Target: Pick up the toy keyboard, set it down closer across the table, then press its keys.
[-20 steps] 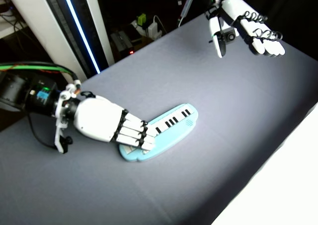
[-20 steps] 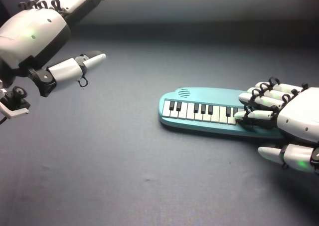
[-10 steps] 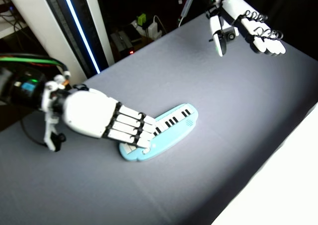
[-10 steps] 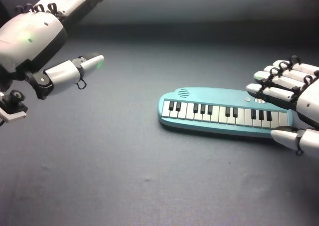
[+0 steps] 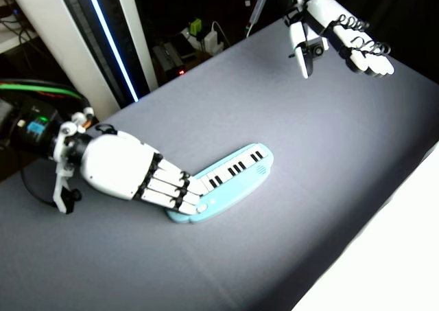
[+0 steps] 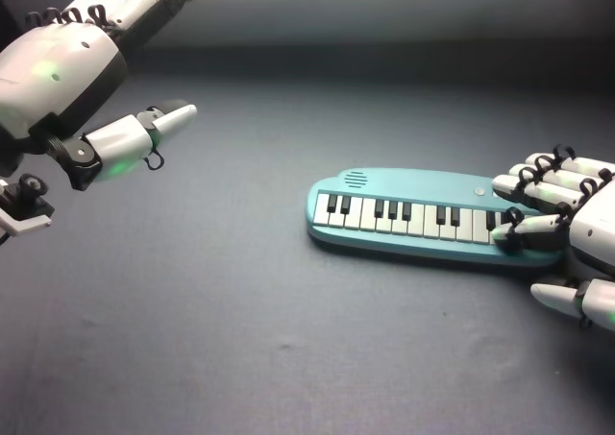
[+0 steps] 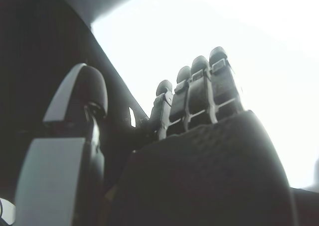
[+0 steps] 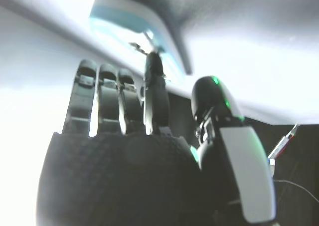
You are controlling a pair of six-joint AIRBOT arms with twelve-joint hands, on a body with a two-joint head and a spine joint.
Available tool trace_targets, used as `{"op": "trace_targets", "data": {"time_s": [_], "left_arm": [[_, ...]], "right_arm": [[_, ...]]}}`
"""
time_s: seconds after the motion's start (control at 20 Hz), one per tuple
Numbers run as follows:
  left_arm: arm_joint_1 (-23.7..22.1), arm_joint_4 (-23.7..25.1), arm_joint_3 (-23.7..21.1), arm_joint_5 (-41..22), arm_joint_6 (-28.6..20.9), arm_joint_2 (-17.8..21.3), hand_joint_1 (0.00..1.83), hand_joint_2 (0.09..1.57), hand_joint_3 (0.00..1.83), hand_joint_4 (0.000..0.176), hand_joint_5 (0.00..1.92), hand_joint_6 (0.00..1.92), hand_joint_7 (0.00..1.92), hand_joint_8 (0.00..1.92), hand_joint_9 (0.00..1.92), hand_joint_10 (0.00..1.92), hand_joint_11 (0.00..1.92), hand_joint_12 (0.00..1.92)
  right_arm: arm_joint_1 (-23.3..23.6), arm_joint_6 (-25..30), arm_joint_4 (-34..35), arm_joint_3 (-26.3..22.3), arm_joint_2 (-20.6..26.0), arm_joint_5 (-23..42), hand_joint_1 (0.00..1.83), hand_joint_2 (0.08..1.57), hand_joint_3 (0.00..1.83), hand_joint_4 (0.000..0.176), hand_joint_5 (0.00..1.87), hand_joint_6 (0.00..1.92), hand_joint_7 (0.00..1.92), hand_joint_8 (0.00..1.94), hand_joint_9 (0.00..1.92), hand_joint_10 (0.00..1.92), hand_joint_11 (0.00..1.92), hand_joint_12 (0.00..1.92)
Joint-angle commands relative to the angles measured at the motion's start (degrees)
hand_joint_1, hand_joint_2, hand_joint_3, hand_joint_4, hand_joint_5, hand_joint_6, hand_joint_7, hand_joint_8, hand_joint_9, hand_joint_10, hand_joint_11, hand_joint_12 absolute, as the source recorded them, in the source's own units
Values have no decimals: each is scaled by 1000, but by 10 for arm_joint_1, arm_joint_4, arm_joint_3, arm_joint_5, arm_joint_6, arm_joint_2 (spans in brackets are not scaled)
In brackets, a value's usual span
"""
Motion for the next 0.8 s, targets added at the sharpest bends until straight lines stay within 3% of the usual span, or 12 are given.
{"op": "trace_targets", "data": {"time_s": [0.0, 0.15, 0.25, 0.4, 0.45, 0.5, 0.6, 0.65, 0.75], "left_arm": [[-3, 1, -1, -75, -1, 0, 832, 1353, 0, 72, 0, 0, 0, 0, 0, 0, 0, 0], [0, 1, -2, -79, -1, 1, 820, 1349, 0, 67, 0, 0, 0, 0, 0, 0, 0, 0], [0, 1, -3, -81, -1, 2, 825, 1355, 0, 71, 0, 0, 0, 0, 0, 0, 0, 0], [7, 1, -9, -92, -1, 6, 826, 1349, 0, 80, 0, 0, 0, 0, 0, 0, 0, 0], [10, 1, -12, -100, -1, 9, 823, 1341, 0, 66, 0, 0, 0, 0, 0, 0, 0, 0], [14, 1, -17, -111, -1, 13, 833, 1327, 0, 79, 0, 0, 0, 0, 0, 0, 0, 0], [24, 1, -27, -135, -1, 20, 740, 1319, 0, 90, 0, 0, 0, 0, 0, 0, 0, 0], [31, 1, -35, -153, 0, 26, 703, 1326, 0, 61, 0, 0, 0, 0, 0, 0, 0, 0], [44, 0, -46, -183, 1, 34, 585, 1350, 9, 58, 0, 0, 0, 0, 0, 0, 0, 0]], "right_arm": [[3, -3, -1, 3, 0, 39, 378, 1428, 1, 0, 600, 20, 22, 4, 0, 0, 0, 0], [3, -3, -1, -15, 20, 75, 178, 1469, 13, 0, 416, 1, 5, 0, 0, 0, 0, 0], [3, -3, -1, -39, 47, 121, 260, 1479, 5, 5, 35, 0, 0, 0, 0, 0, 0, 0], [-4, -3, -1, -73, 86, 201, 234, 1467, 0, 0, 0, 0, 0, 0, 0, 0, 0, 0], [-9, -3, -1, -84, 97, 227, 212, 1460, 0, 30, 0, 0, 0, 0, 0, 0, 0, 0], [-16, -2, -1, -96, 107, 255, 201, 1442, 0, 52, 0, 0, 0, 0, 0, 0, 0, 0], [-34, 0, 2, -114, 125, 307, 295, 1435, 0, 44, 0, 0, 0, 0, 0, 0, 0, 0], [-50, 7, 7, -123, 134, 348, 381, 1436, 0, 49, 0, 0, 0, 0, 0, 0, 0, 0], [-81, 29, 16, -130, 139, 410, 266, 1432, 0, 103, 0, 0, 0, 0, 0, 0, 0, 0]]}}
